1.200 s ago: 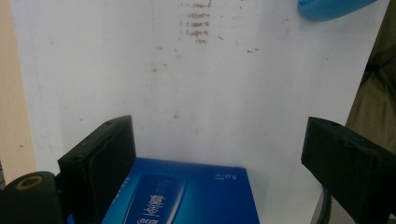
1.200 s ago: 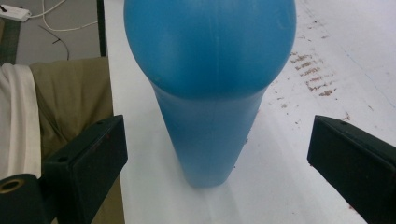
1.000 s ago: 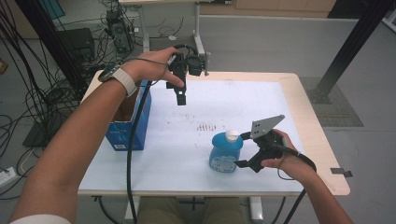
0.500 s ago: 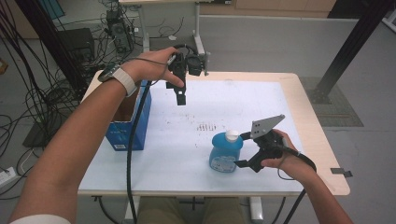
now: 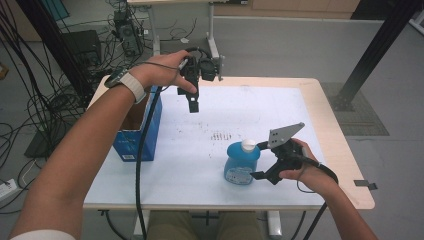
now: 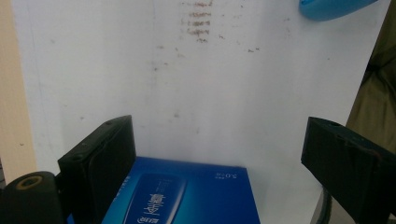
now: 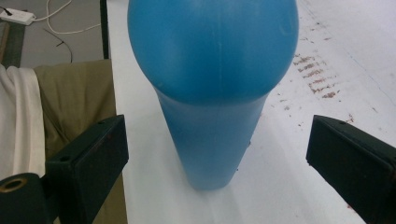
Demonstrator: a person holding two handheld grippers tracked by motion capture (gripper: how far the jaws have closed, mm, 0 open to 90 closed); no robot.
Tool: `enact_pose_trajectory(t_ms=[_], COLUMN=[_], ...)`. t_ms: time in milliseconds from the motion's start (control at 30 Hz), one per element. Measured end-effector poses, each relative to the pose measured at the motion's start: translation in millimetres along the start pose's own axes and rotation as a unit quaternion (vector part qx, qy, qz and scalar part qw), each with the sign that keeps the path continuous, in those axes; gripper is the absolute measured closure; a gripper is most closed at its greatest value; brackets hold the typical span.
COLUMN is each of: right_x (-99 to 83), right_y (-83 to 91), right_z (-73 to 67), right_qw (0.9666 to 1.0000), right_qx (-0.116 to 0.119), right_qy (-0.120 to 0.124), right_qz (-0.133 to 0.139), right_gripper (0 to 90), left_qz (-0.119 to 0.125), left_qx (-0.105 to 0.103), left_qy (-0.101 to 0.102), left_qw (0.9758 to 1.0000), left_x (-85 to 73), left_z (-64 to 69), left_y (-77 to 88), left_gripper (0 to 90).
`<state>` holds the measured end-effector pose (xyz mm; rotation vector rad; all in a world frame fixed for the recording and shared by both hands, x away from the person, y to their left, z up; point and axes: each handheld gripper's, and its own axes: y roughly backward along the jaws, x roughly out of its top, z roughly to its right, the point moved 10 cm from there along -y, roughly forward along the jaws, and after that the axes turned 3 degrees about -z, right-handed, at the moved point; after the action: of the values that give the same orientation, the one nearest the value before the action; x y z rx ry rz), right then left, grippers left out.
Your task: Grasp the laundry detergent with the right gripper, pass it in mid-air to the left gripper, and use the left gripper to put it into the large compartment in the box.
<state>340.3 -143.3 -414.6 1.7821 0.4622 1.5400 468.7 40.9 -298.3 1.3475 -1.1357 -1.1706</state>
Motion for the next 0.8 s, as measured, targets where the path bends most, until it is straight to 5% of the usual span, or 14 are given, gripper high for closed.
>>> enact_pose_trajectory(t_ms=[800], right_x=[0.1], right_y=[-0.1], right_z=[0.2], right_qw=[1.0000], right_qx=[0.001], right_qy=[-0.001], right_qz=[0.002], right_gripper=[5.5], left_qz=[0.000], left_qx=[0.001], left_qy=[0.002], left_qw=[1.0000], left_x=[-0.6], left_z=[-1.0], left_y=[-0.2], left_gripper=[10.4])
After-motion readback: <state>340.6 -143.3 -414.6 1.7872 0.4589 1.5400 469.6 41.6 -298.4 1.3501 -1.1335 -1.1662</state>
